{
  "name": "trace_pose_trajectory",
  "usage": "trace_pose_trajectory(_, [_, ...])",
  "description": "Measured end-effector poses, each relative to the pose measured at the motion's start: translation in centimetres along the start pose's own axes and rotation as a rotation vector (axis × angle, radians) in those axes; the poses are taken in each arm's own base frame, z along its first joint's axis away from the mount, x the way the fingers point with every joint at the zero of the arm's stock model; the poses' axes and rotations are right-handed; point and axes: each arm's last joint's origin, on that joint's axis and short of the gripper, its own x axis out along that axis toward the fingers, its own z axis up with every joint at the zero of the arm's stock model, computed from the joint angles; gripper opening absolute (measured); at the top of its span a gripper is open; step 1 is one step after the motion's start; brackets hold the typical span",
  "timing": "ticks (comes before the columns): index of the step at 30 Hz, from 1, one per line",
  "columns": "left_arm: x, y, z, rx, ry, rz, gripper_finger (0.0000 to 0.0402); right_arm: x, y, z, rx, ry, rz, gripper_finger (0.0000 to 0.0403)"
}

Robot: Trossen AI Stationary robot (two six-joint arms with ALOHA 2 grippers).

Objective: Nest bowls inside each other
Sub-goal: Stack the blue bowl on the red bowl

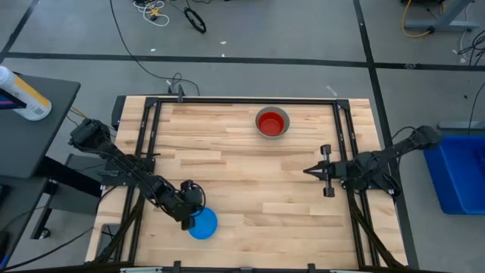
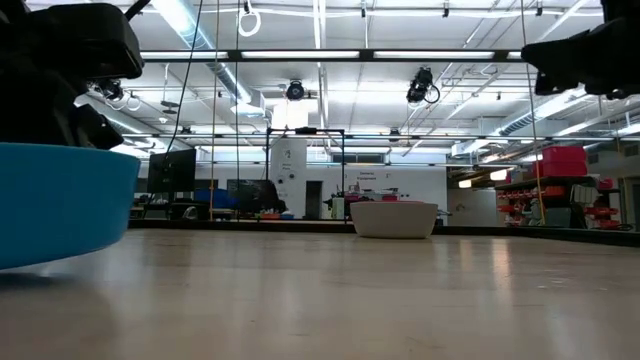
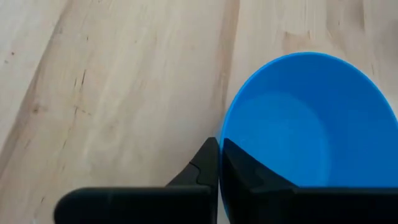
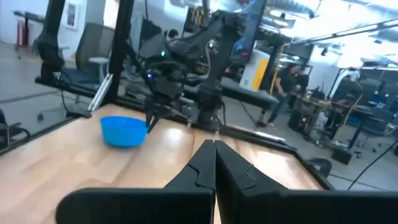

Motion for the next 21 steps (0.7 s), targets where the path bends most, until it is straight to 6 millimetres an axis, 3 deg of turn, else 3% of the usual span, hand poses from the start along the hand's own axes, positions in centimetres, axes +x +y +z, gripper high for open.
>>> trace_pose_trajectory(6, [0.0,0.0,0.0,-0.008,-0.001,0.001,0.0006,-1.8,-0.6,0.0,0.002,-0.034,0.0,0.0])
trace_pose_trajectory(14, [0.1,0.1,0.5,0.001,-0.024,-0.011,0.0006,-1.8,-0.5,-0.3,0.02,0.03,0.017,0.0])
trace_pose_trajectory(21, [1.0,2.4,3.4,0.017,-0.114,0.023,0.0006,-1.8,-1.2,-0.7,0.186,0.101,-0.25,0.0003])
